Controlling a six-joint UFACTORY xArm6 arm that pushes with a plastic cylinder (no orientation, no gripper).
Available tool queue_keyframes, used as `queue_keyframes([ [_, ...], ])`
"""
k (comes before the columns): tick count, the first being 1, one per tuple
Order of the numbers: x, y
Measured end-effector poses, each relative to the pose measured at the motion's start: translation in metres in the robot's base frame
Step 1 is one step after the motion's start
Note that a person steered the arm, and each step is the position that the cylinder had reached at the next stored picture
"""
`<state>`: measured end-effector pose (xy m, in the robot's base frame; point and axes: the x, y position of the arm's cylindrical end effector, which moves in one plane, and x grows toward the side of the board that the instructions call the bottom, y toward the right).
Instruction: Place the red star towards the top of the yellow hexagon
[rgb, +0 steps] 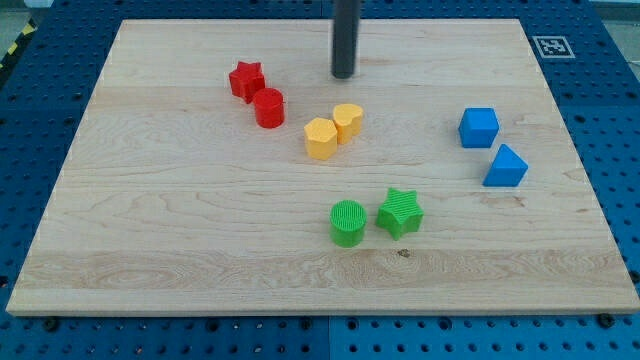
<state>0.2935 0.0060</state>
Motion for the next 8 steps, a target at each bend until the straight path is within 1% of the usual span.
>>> queue_keyframes([
  [2, -0.007, -0.151],
  [3, 0.002, -0.180],
  [4, 0.024, -0.172],
  [5, 0.026, -0.158],
  [6, 0.027, -0.134],
  [8, 0.046, -0.076],
])
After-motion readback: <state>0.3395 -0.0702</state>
